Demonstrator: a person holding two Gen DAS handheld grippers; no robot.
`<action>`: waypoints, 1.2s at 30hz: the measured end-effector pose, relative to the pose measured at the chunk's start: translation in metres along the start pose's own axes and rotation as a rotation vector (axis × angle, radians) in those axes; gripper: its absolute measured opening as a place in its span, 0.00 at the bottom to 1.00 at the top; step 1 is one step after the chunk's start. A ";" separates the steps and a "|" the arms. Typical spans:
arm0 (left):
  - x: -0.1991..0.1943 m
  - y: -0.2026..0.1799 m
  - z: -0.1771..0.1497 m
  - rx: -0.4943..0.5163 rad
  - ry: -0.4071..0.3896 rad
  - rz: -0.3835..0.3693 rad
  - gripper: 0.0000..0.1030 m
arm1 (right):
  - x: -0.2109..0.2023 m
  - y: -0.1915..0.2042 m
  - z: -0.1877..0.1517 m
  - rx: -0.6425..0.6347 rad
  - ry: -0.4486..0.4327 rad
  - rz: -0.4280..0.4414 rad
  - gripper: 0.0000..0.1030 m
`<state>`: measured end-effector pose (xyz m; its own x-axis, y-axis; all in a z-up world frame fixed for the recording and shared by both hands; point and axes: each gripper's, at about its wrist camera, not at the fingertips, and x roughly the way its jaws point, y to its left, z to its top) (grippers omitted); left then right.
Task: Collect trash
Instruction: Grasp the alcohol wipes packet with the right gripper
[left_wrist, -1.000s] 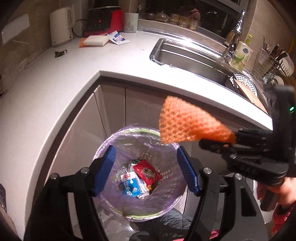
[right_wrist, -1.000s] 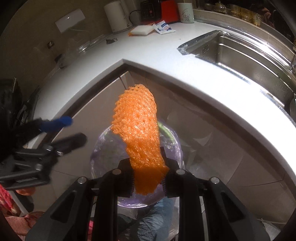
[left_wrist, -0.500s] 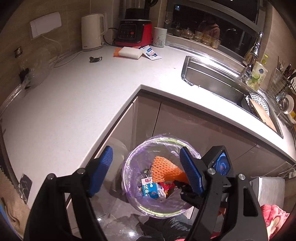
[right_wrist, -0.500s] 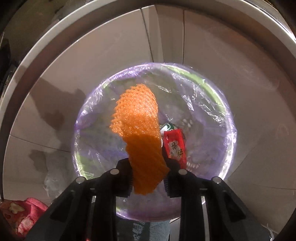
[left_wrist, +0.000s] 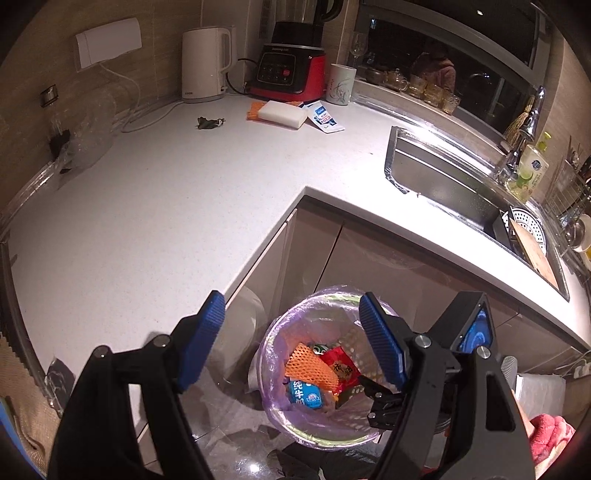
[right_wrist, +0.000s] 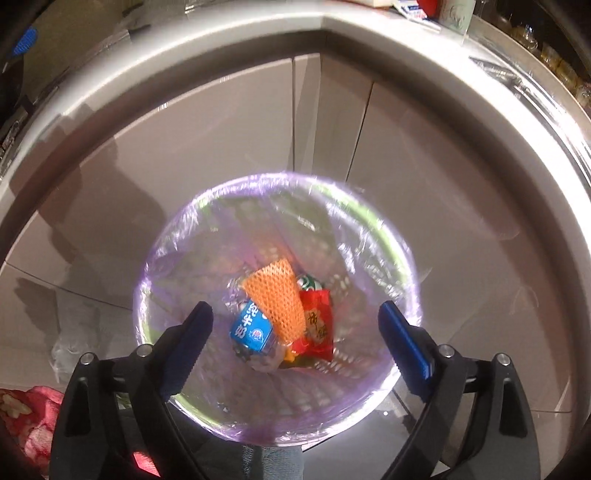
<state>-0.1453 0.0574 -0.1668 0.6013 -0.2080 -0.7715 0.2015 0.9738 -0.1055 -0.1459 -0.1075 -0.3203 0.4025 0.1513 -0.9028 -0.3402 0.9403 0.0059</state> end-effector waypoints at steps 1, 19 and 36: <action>0.001 0.000 0.005 -0.004 -0.003 -0.001 0.70 | -0.009 -0.003 0.006 0.002 -0.023 0.004 0.88; 0.100 0.033 0.173 -0.125 -0.062 0.086 0.81 | -0.047 -0.128 0.193 -0.093 -0.293 -0.074 0.98; 0.222 0.044 0.262 -0.247 0.022 0.142 0.89 | 0.106 -0.232 0.386 -0.159 -0.228 0.093 0.98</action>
<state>0.1995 0.0301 -0.1778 0.5929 -0.0681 -0.8024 -0.0800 0.9865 -0.1428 0.3035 -0.1916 -0.2514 0.5375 0.3165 -0.7816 -0.5067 0.8621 0.0007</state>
